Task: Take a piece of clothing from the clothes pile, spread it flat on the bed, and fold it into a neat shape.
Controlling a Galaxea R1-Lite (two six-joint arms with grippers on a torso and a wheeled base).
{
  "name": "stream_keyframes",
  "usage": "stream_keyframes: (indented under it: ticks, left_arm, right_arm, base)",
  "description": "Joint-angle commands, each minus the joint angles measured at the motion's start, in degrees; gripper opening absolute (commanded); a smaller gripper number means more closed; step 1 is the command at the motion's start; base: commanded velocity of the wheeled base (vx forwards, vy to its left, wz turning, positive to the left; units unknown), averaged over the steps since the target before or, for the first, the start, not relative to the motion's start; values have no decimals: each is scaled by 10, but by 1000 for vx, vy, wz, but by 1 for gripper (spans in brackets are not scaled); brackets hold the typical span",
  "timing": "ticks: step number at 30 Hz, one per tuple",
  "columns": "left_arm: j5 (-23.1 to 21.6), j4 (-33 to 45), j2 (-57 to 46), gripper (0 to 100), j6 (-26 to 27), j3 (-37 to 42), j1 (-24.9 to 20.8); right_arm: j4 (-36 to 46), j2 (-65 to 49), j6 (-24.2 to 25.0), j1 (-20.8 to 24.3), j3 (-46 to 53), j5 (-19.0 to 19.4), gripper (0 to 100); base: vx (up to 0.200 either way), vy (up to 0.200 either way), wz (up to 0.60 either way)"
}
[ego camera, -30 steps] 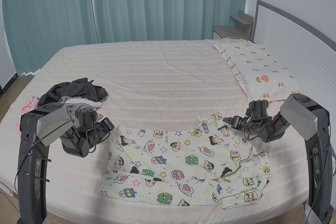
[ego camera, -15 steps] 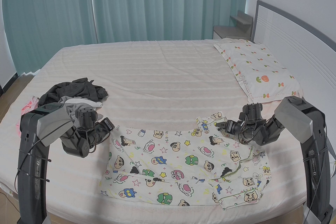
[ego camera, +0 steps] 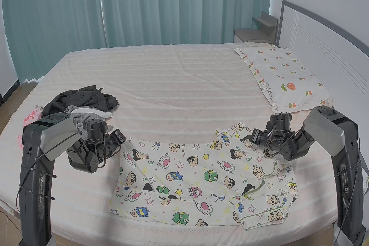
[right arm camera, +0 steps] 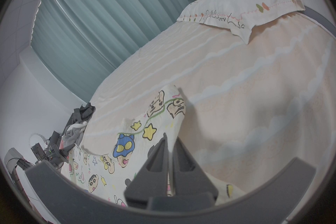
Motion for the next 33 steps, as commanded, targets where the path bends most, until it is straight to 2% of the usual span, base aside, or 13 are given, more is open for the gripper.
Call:
stream_keyframes:
  ticks: [1,6,13,17,21,26,27,33]
  left_arm:
    - [2,3,-3,0,3,-9,-5]
    - [28,6,-3,0,19,-8,-5]
    - [45,6,-5,0,44,-3,-2]
    - [59,24,-26,0,53,8,-7]
    - [62,30,-32,0,88,24,-8]
    - [67,30,-33,0,89,41,-9]
    - [68,30,-33,0,89,42,-9]
    - [84,27,-33,0,88,60,-9]
  right_arm:
    - [-8,-13,1,-10,19,10,0]
    - [-42,-19,1,-17,34,13,0]
    - [-49,-41,1,-19,57,20,0]
    - [-75,-57,1,-20,94,57,0]
    - [-70,-48,1,-18,87,65,0]
    - [-51,-33,0,-19,73,65,0]
    - [-49,-33,-1,-19,73,65,100]
    - [-36,-32,-9,-18,60,65,100]
  base:
    - [0,0,0]
    - [0,0,0]
    - [0,0,0]
    - [0,0,0]
    - [0,0,0]
    - [0,0,0]
    - [0,0,0]
    - [0,0,0]
